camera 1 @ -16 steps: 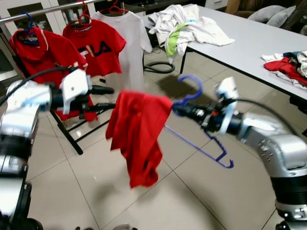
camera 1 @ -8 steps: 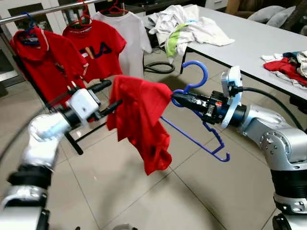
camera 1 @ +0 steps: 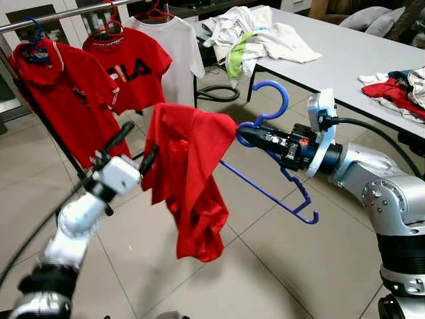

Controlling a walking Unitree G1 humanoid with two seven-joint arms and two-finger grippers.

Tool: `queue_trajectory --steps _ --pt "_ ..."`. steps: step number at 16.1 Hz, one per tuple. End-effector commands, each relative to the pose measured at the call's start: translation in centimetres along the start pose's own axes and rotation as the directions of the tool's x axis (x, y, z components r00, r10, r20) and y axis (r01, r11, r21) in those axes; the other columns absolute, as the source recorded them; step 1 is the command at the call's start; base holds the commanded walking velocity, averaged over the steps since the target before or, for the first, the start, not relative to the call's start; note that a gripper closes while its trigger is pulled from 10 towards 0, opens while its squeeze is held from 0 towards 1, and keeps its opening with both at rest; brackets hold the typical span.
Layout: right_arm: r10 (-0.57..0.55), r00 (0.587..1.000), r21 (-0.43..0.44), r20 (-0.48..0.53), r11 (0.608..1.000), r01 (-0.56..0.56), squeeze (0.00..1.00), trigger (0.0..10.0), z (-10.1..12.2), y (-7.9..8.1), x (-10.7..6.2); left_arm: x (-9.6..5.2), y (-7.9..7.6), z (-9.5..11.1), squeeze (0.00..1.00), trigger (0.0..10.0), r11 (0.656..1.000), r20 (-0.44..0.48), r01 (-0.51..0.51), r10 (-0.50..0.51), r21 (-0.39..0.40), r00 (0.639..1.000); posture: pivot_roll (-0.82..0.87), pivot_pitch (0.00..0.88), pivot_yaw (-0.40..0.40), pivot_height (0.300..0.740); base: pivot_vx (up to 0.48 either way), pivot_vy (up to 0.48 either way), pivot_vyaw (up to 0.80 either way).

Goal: Hang hanger

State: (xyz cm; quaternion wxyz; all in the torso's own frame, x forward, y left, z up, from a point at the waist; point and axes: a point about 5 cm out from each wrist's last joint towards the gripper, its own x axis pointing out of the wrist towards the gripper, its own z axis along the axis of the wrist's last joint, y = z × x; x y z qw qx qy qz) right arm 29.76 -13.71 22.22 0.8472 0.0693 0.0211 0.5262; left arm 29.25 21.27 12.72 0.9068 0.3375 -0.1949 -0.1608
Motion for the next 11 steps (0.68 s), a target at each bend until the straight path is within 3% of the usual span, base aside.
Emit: queue_trajectory --steps 1,2,3,4,8,11 --pt "0.029 0.999 -0.037 0.046 0.999 -0.027 0.00 0.0 1.5 0.4 0.2 -0.3 -0.4 -0.1 0.00 10.0 1.000 -0.005 0.004 -0.004 -0.005 1.000 -0.06 0.000 0.069 0.740 0.000 0.000 0.00" --pt "0.035 0.998 -0.035 0.048 0.999 -0.034 0.00 0.0 1.6 0.5 0.3 -0.5 -1.2 -0.5 0.00 5.3 1.000 -0.019 0.018 -0.018 -0.021 1.000 -0.05 0.000 0.060 0.740 0.000 0.000 0.00" --pt "0.046 0.998 -0.033 0.050 0.998 -0.045 0.00 0.0 1.8 0.5 0.4 -0.5 -1.9 -0.7 0.00 3.3 0.998 -0.025 0.042 -0.043 -0.048 0.999 -0.05 0.000 0.059 0.740 0.000 0.000 0.00" --pt "0.058 0.997 -0.033 0.050 0.998 -0.057 0.00 0.0 1.9 0.5 0.5 0.0 -2.1 -0.9 0.00 0.0 0.997 -0.032 0.052 -0.054 -0.050 0.998 -0.05 0.000 0.050 0.740 0.000 0.000 0.00" --pt "0.068 0.997 -0.031 0.046 0.997 -0.066 0.00 0.0 2.0 0.5 0.7 1.2 -1.8 -1.2 0.00 0.0 0.997 -0.065 0.032 -0.036 -0.064 0.997 -0.05 0.000 0.044 0.740 0.000 0.000 0.00" --pt "0.073 0.996 -0.030 0.045 0.997 -0.071 0.00 0.0 2.0 0.5 0.7 2.0 -0.8 -1.6 0.00 0.0 0.998 -0.092 -0.022 0.017 -0.052 0.996 -0.05 0.000 0.044 0.740 0.000 0.000 0.00"
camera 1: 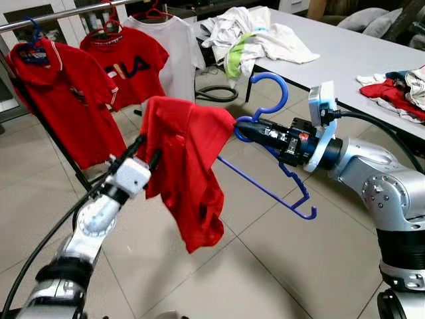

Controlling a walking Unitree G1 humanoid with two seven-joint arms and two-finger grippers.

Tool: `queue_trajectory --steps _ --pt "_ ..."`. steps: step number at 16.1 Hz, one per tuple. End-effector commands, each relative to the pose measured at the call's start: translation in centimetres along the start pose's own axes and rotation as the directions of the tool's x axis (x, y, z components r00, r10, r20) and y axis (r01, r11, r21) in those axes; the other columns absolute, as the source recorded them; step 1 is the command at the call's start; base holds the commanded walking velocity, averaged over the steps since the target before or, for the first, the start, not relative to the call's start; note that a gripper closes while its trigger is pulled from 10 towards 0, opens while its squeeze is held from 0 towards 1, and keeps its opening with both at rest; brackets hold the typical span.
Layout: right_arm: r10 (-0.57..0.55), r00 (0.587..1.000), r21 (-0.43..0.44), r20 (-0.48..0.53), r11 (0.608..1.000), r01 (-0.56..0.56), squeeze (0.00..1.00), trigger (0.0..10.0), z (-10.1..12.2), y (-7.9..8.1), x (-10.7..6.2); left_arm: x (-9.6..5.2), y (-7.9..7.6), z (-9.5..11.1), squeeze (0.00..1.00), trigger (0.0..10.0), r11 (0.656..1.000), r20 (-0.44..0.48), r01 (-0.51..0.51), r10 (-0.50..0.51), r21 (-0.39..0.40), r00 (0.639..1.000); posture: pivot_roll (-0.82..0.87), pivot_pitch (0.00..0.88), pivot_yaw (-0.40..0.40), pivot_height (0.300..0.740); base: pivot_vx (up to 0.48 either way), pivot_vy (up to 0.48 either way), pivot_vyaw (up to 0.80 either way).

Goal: Hang hanger

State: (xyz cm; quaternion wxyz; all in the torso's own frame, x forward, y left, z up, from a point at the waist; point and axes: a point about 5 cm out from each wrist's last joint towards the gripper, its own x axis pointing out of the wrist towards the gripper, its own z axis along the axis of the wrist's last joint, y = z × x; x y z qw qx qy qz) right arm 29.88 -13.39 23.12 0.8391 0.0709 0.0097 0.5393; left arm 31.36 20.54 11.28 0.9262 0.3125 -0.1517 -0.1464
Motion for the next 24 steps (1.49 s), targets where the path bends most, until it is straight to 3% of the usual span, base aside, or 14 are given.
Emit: queue_trajectory --steps 1,10,12,13,15,16,17,19,20,22,24 --pt "0.040 0.999 -0.020 0.027 0.999 -0.040 0.00 0.0 1.1 0.4 0.4 0.3 0.4 0.0 0.00 0.0 1.000 -0.003 -0.005 0.005 0.011 1.000 -0.05 0.000 0.044 0.740 0.000 0.000 0.00" --pt "0.032 0.999 -0.022 0.029 0.999 -0.032 0.00 0.0 1.1 0.2 0.3 0.1 0.7 0.0 0.00 0.0 0.999 0.014 0.051 -0.052 0.006 0.999 -0.05 0.000 0.049 0.740 0.000 0.000 0.00" --pt "0.033 0.999 -0.021 0.029 0.999 -0.033 0.00 0.0 1.0 0.2 0.4 -0.5 1.3 -0.5 0.00 0.0 0.996 -0.005 0.088 -0.087 0.006 0.996 -0.05 0.000 0.049 0.740 0.000 0.000 0.00" --pt "0.032 0.999 -0.021 0.024 0.999 -0.031 0.00 0.0 0.9 0.2 0.4 -0.7 1.9 -0.6 0.00 0.0 0.985 -0.014 0.173 -0.173 0.002 0.985 -0.04 0.000 0.047 0.740 0.000 0.000 0.00" --pt "0.023 1.000 -0.019 0.017 1.000 -0.022 0.00 0.0 0.6 0.0 0.2 -0.7 4.0 -0.1 0.00 0.0 0.948 -0.017 0.311 -0.313 -0.059 0.950 -0.03 0.000 0.050 0.740 0.000 0.000 0.00" --pt "0.015 1.000 -0.012 0.016 1.000 -0.015 0.00 0.0 0.3 -0.1 0.1 -0.6 5.3 0.4 0.00 0.0 0.903 -0.030 0.416 -0.421 -0.110 0.907 -0.02 0.000 0.051 0.740 0.000 0.000 0.00" --pt "0.012 1.000 -0.009 0.015 1.000 -0.012 0.00 0.0 0.1 -0.1 0.1 -0.6 5.8 0.6 0.00 0.0 0.886 -0.034 0.446 -0.453 -0.127 0.891 -0.01 0.000 0.051 0.740 0.000 0.000 0.00" --pt "0.007 1.000 0.006 0.008 1.000 -0.007 0.00 0.0 -0.8 0.0 0.0 0.7 9.1 2.8 0.00 0.0 0.796 -0.046 0.571 -0.590 -0.204 0.806 0.02 0.000 0.054 0.740 0.000 0.000 0.00" --pt "0.014 1.000 0.010 0.007 1.000 -0.014 0.00 0.0 -1.1 0.2 0.1 1.4 10.2 3.8 0.00 0.0 0.780 -0.041 0.590 -0.610 -0.209 0.791 0.03 0.000 0.057 0.740 0.000 0.000 0.00" --pt "0.041 0.999 0.022 -0.004 0.999 -0.041 0.00 0.0 -2.4 0.9 0.4 3.5 13.9 7.3 0.00 0.0 0.708 -0.039 0.673 -0.695 -0.216 0.718 0.07 0.000 0.077 0.740 0.000 0.000 0.00" --pt "0.046 0.999 0.022 -0.011 0.999 -0.046 0.00 0.0 -3.0 1.1 0.5 3.9 15.1 8.6 0.00 0.0 0.683 -0.036 0.693 -0.718 -0.231 0.695 0.08 0.000 0.089 0.740 0.000 0.000 0.00"
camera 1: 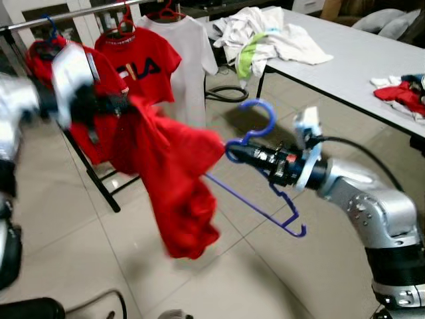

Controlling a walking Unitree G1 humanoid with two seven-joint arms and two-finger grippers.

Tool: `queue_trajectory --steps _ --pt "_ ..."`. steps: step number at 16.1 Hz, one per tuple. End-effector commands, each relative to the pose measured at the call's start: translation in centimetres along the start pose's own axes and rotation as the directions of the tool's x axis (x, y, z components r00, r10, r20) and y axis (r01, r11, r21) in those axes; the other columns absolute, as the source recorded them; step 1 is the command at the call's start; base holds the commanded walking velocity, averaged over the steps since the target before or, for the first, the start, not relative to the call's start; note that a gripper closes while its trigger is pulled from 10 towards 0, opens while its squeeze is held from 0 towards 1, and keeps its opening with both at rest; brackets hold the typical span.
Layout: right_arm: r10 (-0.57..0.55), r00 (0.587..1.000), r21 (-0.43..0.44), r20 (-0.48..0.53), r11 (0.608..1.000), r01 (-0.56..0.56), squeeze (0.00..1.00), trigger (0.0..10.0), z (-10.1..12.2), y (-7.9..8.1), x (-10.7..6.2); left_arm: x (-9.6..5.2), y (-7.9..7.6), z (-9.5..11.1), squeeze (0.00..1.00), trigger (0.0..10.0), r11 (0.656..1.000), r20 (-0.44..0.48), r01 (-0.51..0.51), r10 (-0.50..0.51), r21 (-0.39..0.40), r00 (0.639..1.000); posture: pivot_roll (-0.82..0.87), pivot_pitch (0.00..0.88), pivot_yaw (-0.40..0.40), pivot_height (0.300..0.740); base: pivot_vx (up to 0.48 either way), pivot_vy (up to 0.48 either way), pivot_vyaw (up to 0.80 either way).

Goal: Hang hanger

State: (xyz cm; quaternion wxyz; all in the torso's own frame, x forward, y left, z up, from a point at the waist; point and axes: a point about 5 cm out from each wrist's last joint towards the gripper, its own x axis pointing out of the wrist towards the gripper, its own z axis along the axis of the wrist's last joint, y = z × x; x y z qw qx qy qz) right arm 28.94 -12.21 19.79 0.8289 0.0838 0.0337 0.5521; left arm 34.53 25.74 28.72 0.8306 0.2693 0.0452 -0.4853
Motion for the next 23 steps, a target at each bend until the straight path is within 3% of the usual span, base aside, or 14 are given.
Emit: queue_trajectory --steps 1,2,4,6,8,12,14,15,17,20,23 --pt "0.019 1.000 -0.039 -0.009 0.999 -0.019 0.00 0.0 -0.2 0.5 0.2 -0.4 0.4 0.7 0.00 0.0 0.999 -0.008 0.036 -0.036 -0.033 0.999 0.09 0.000 0.101 0.740 0.000 0.000 0.00" --pt "0.019 0.999 -0.056 -0.042 0.998 -0.022 0.00 0.0 -1.5 1.0 0.5 -0.6 1.5 2.8 0.00 0.0 0.998 0.008 0.047 -0.046 -0.034 0.999 0.10 0.000 0.114 0.740 0.000 0.000 0.00" --pt "0.021 0.999 -0.055 -0.045 0.998 -0.023 0.00 0.0 -2.1 1.4 0.8 -0.5 1.8 3.4 0.00 0.0 0.996 0.012 0.070 -0.070 -0.052 0.997 0.10 0.000 0.122 0.740 0.000 0.000 0.00" --pt "-0.018 0.993 -0.111 -0.114 0.994 0.005 0.00 0.0 -3.8 1.7 1.2 -0.4 1.9 3.7 0.00 0.0 0.990 0.028 0.108 -0.106 -0.096 0.994 0.11 0.000 0.129 0.740 0.000 0.000 0.00" --pt "-0.090 0.995 -0.121 -0.033 0.989 0.085 0.00 0.0 -3.7 2.0 1.5 -0.6 2.0 3.3 0.00 0.0 0.988 -0.012 0.105 -0.107 -0.113 0.994 0.11 0.000 0.125 0.740 0.000 0.000 0.00" --pt "-0.200 0.979 -0.161 0.035 0.966 0.203 0.00 0.0 -3.3 2.2 1.7 -1.0 2.3 2.4 0.00 0.0 0.994 -0.110 0.047 -0.058 -0.094 0.992 0.11 0.000 0.122 0.740 0.000 0.000 0.00" --pt "-0.049 0.995 -0.208 -0.090 0.978 0.030 0.00 0.0 -5.1 4.6 1.9 -0.9 2.4 2.3 0.00 0.0 0.995 -0.117 0.026 -0.037 -0.094 0.992 0.11 0.000 0.121 0.740 0.000 0.000 0.00" --pt "-0.042 0.997 -0.190 -0.058 0.981 0.031 0.00 0.0 -5.1 5.0 2.2 -0.8 2.6 2.4 0.00 0.0 0.996 -0.121 0.003 -0.013 -0.084 0.993 0.11 0.000 0.123 0.740 0.000 0.000 0.00" --pt "-0.006 0.996 -0.214 -0.084 0.977 -0.012 0.00 0.0 -5.6 5.9 2.4 -0.6 2.7 2.8 0.00 0.0 0.997 -0.105 0.011 -0.019 -0.081 0.994 0.11 0.000 0.129 0.740 0.000 0.000 0.00" --pt "-0.097 0.995 -0.147 0.038 0.984 0.102 0.00 0.0 -4.8 5.3 2.7 -0.2 2.6 3.0 0.00 0.0 0.995 -0.092 0.040 -0.048 -0.094 0.995 0.11 0.000 0.133 0.740 0.000 0.000 0.00" --pt "-0.111 0.985 -0.052 0.132 0.992 0.119 0.00 0.0 -4.2 5.7 2.8 0.0 2.5 2.9 0.00 0.0 0.993 -0.096 0.058 -0.068 -0.106 0.993 0.11 0.000 0.136 0.740 0.000 0.000 0.00"
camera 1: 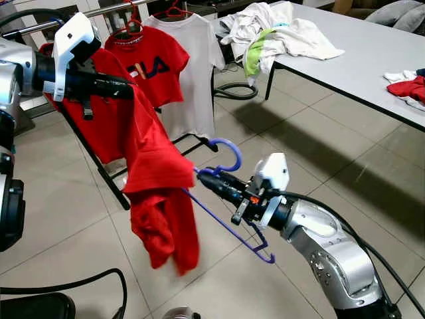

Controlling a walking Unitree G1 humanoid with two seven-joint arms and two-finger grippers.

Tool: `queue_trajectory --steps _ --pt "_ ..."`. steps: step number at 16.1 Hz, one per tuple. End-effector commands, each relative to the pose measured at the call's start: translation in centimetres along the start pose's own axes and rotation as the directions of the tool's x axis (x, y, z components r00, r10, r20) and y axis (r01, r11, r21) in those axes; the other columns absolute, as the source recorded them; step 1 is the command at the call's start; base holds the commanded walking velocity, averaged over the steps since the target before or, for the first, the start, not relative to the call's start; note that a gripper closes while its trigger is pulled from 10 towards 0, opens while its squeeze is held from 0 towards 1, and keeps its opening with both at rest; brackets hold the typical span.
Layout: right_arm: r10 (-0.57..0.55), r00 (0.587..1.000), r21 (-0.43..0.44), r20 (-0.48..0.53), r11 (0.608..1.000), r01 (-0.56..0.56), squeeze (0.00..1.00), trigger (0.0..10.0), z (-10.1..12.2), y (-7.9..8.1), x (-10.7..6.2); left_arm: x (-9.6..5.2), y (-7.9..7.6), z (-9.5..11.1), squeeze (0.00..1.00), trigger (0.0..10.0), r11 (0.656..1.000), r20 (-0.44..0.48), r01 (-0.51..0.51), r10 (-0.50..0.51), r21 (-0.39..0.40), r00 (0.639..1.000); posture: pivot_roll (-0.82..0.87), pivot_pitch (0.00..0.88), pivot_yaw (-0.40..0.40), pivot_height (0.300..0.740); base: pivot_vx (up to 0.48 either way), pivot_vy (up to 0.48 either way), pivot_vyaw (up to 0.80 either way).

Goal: Hang hanger

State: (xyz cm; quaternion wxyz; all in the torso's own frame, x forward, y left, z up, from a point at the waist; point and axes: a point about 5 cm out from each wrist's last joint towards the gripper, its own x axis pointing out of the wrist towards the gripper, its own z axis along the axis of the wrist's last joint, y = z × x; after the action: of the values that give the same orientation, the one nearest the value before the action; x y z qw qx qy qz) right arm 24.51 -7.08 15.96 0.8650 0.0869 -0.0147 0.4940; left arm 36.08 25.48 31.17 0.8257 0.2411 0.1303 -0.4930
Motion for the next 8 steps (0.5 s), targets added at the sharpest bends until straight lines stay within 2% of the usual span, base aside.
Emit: queue_trajectory --steps 1,3,4,5,8 --pt "-0.036 0.995 0.036 0.089 0.999 0.033 0.00 0.0 1.3 0.0 0.1 -0.3 0.1 0.8 0.00 0.0 1.000 0.003 -0.002 0.002 0.018 1.000 0.11 0.000 0.136 0.740 0.000 0.000 0.00" --pt "0.023 0.997 0.027 0.075 0.999 -0.025 0.00 0.0 1.3 0.5 0.1 -0.3 0.2 0.5 0.00 0.0 1.000 -0.010 -0.021 0.021 0.018 1.000 0.11 0.000 0.137 0.740 0.000 0.000 0.00" --pt "0.100 0.995 0.006 0.030 0.995 -0.100 0.00 0.0 0.9 1.1 0.0 -0.3 0.3 0.3 0.00 0.0 0.999 -0.014 -0.036 0.036 0.017 0.999 0.11 0.000 0.136 0.740 0.000 0.000 0.00" --pt "0.114 0.993 0.015 0.037 0.993 -0.115 0.00 0.0 1.0 1.3 -0.1 -0.3 0.4 0.2 0.00 0.0 0.999 -0.021 -0.047 0.047 0.015 0.999 0.12 0.000 0.134 0.740 0.000 0.000 0.00" --pt "0.102 0.980 0.104 0.173 0.987 -0.121 0.00 0.0 2.8 0.9 -0.3 -0.3 0.4 -0.6 0.00 0.0 0.998 -0.052 -0.066 0.066 0.005 0.996 0.12 0.000 0.132 0.740 0.000 0.000 0.00"
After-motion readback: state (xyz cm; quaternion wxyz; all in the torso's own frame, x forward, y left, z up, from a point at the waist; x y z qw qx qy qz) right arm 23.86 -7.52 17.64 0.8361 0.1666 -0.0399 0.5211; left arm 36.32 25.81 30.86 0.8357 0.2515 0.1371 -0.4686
